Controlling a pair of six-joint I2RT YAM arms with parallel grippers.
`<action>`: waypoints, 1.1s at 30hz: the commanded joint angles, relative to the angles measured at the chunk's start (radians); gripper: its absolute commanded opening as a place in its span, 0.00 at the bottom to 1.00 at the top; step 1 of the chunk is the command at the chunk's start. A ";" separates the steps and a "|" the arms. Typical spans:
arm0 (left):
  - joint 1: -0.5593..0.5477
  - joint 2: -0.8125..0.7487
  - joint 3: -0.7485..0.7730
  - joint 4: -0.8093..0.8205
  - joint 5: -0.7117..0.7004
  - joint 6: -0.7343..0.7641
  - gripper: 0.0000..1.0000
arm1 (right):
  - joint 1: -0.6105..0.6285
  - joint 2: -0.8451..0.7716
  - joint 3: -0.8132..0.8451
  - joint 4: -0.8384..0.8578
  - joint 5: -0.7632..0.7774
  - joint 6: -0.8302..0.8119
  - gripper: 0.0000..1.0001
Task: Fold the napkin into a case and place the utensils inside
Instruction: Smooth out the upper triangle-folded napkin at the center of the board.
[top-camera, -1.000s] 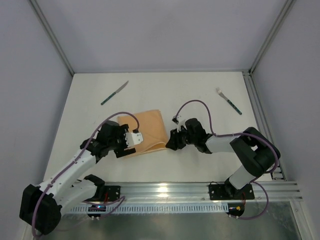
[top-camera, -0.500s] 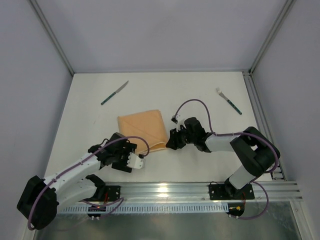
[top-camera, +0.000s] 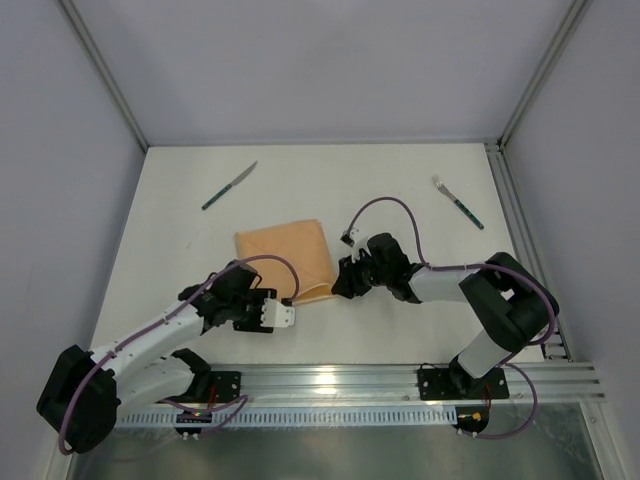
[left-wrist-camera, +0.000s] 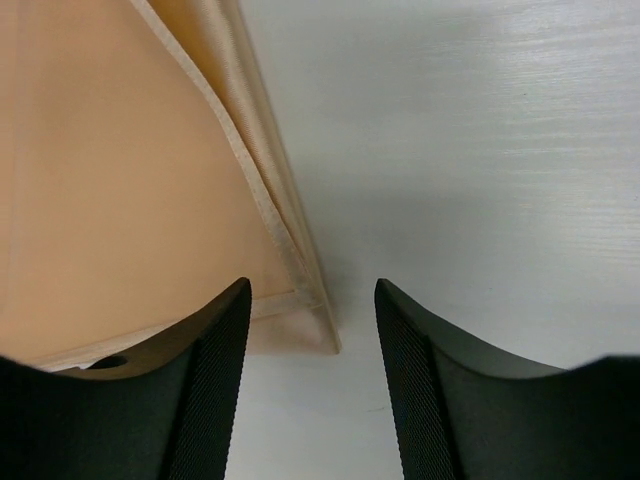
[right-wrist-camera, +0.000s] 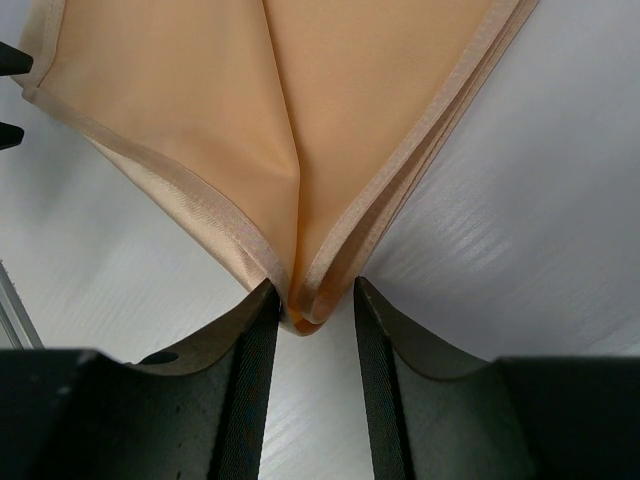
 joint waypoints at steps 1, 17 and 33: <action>-0.003 0.043 0.033 0.013 -0.012 -0.041 0.54 | 0.004 0.012 0.015 -0.047 0.038 -0.031 0.41; -0.003 0.050 0.052 0.041 -0.029 -0.087 0.43 | 0.004 0.004 0.012 -0.061 0.040 -0.035 0.42; -0.003 0.102 0.070 0.063 -0.077 -0.100 0.13 | 0.004 -0.005 0.011 -0.069 0.041 -0.041 0.42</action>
